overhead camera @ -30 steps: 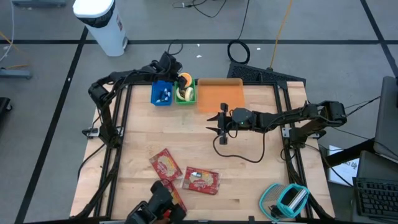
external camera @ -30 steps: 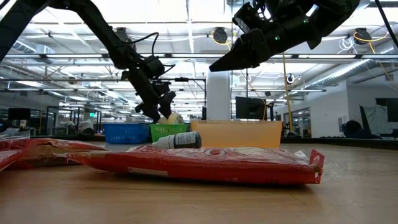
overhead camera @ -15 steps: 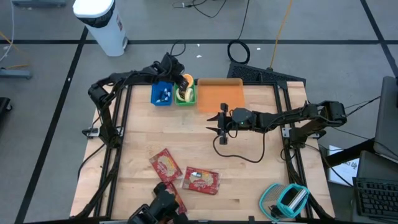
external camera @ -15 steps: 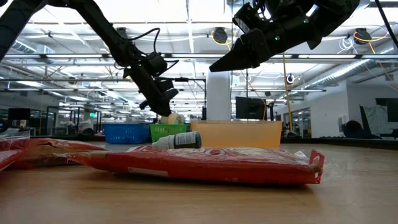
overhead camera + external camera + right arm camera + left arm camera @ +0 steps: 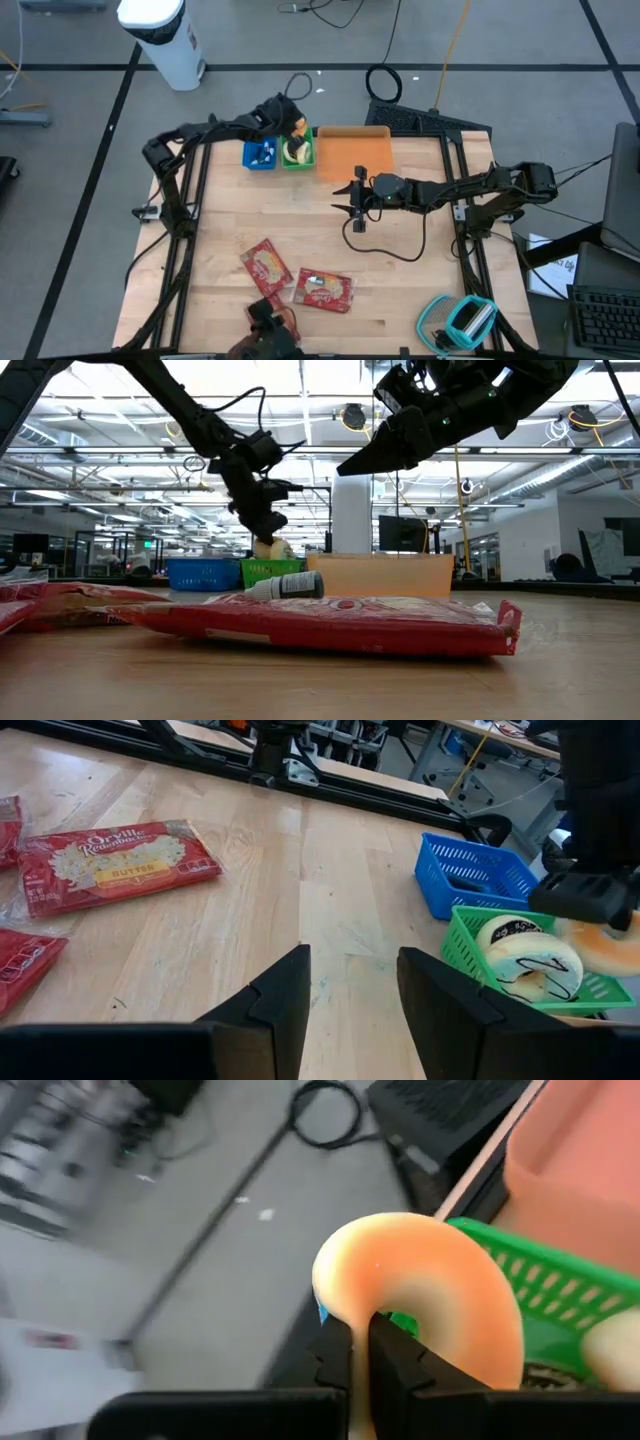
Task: Pick & Place Food Item
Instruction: Put the blue donut into the green bin
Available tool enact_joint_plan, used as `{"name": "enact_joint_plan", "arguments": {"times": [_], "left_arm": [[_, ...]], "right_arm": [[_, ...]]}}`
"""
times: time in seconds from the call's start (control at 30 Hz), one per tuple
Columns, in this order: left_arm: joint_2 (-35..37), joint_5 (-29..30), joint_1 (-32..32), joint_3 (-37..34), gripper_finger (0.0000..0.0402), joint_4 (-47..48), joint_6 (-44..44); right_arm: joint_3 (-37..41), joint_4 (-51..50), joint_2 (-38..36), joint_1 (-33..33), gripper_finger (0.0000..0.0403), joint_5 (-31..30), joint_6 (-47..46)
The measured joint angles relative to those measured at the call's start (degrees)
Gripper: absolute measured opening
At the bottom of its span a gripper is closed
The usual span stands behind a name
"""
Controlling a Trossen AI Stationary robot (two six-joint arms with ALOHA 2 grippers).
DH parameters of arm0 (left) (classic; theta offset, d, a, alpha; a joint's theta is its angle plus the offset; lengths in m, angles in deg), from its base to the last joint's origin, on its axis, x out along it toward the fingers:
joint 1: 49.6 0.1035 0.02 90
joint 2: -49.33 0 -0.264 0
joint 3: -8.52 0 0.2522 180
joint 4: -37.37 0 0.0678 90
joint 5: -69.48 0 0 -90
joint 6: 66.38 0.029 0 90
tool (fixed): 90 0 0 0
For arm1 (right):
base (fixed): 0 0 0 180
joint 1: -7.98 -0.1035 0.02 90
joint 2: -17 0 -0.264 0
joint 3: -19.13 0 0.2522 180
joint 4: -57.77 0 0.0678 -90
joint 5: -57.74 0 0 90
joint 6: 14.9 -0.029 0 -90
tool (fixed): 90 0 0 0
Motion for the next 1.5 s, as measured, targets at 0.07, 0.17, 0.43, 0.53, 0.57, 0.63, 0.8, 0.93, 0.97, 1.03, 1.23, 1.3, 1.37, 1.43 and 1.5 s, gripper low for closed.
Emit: {"name": "enact_joint_plan", "arguments": {"times": [0.07,0.17,0.43,0.53,0.57,0.63,0.8,0.93,0.97,1.03,1.23,1.3,1.37,1.43,1.5], "left_arm": [[0.0,4.22,-2.21,0.0,0.0007,0.06,2.2],[0.0,10.02,-5.54,0.0,0.0008,-0.25,5.05],[-0.02,20.77,-9.88,0.0,0.0006,-1.0,13.18],[-0.48,21.19,-9.64,0.0,0.0005,-1.52,16.2],[-0.71,20.78,-9.4,-0.02,0.0005,-1.29,17.06],[-1.78,20.47,-9.11,-0.02,0.0006,-2.57,18.56],[-5.1,20.31,-8.28,-0.04,0.0005,-3.36,20.76],[-7.02,20.7,-8.55,0.0,0.0009,-4.09,21.15],[-6.95,20.77,-8.68,0.0,0.0009,-4.09,21.32],[-6.62,20.99,-8.79,0.0,0.0011,-4.13,21.58],[-6.64,21.8,-9.16,0.0,0.0021,-3.72,22.53],[-6.64,21.5,-9.41,0.0,0.0036,-3.44,23.84],[-6.64,20.84,-9.64,0.0,0.0059,-3.36,25.23],[-6.64,20.31,-9.94,0.0,0.0085,-3.26,26.18],[-6.64,20.43,-10.26,0.0,0.0113,-3.24,26.52]], "right_arm": [[0.02,0.0,0.0,0.0,0.0139,0.01,0.0],[0.02,0.01,0.0,0.0,0.0139,0.01,0.01],[0.01,0.01,0.0,0.0,0.0139,0.01,0.02],[0.0,0.0,0.0,0.0,0.0139,0.02,0.02],[0.02,-0.01,0.0,0.0,0.0139,0.02,0.02],[0.07,0.08,0.0,0.0,0.0139,0.02,0.02],[0.89,0.07,0.0,-0.02,0.0139,0.02,0.02],[1.58,0.37,0.0,-0.02,0.0139,0.01,-0.02],[1.67,0.63,0.0,-0.02,0.0139,0.0,-0.02],[1.84,1.37,0.0,-0.02,0.0139,0.0,-0.02],[1.84,2.27,0.0,-0.02,0.0139,0.01,-0.02],[1.84,2.16,0.0,-0.02,0.0139,0.01,-0.16],[1.84,2.06,0.0,-0.02,0.0139,0.0,-0.2],[1.84,1.89,0.0,-0.04,0.0139,0.0,-0.2],[1.84,1.82,0.0,-0.04,0.0139,0.02,-0.35]]}}
